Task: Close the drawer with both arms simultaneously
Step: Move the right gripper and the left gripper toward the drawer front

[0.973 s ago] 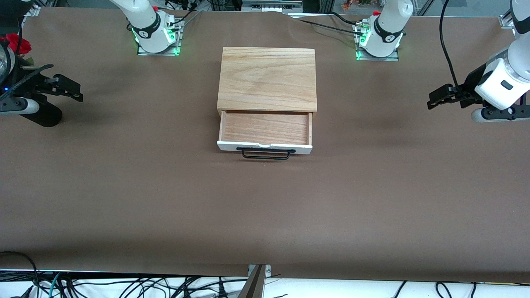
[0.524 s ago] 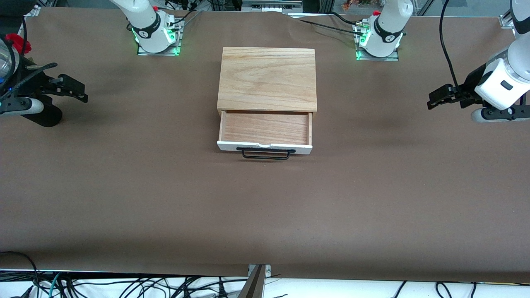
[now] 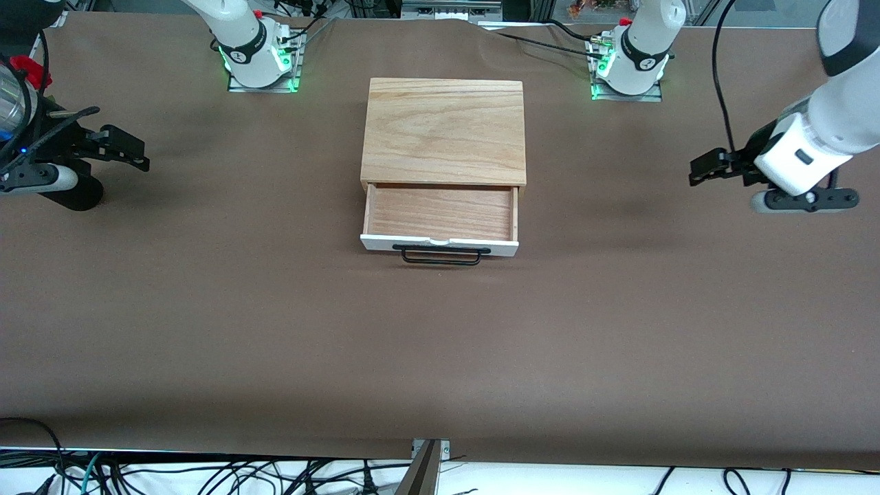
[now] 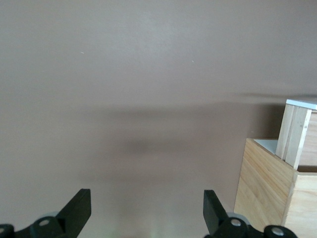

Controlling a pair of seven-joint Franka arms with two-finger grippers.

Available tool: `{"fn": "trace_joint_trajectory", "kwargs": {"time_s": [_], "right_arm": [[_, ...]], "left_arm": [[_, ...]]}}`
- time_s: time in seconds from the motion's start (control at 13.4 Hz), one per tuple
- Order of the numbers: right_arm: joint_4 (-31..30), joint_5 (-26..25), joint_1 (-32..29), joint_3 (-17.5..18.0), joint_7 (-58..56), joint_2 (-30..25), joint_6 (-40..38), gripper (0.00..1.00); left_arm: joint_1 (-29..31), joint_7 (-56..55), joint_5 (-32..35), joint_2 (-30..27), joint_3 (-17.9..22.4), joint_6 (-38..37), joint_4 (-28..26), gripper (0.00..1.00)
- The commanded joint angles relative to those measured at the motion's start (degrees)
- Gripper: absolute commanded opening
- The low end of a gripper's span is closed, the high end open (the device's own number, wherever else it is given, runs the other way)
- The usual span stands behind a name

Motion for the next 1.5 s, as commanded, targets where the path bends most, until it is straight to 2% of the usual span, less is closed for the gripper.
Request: {"fn": "trace_joint_trajectory", "kwargs": {"time_s": [0.0,0.3,0.6,0.75,0.97,1.12,1.42], "right_arm": [[-0.4,0.8,0.0,0.2,0.6,0.0,0.6,1.00],[-0.4,8.1,0.1,0.2,-0.1,4.1,1.6,1.00],[-0.2,14.4,3.0,0.3,-0.2,8.4,3.8,1.00],[-0.2,18.4,4.4,0.3,-0.2,10.7,6.1,1.00],[-0.2,23.5,5.9,0.3,-0.2,13.6,9.7,1.00],[-0.2,26.9,7.7,0.3,0.1,16.5,13.1,1.00],[-0.1,32.1,11.8,0.3,0.6,22.7,23.1,1.00]], "left_arm": [[-2.2,0.4,0.5,4.6,-0.1,-0.5,5.4,1.00],[-3.0,0.5,-3.1,10.4,-0.1,-0.3,7.9,1.00],[-3.5,0.5,-5.2,17.1,-0.2,-0.2,12.9,1.00],[-4.1,0.5,-9.2,21.3,-0.3,0.7,15.7,1.00],[-7.9,0.4,-16.5,26.0,-0.6,5.8,15.9,1.00],[-12.2,-0.4,-16.7,28.0,-0.5,11.7,15.9,1.00],[-14.9,-0.5,-17.0,29.9,-0.6,18.0,16.0,1.00]]}}
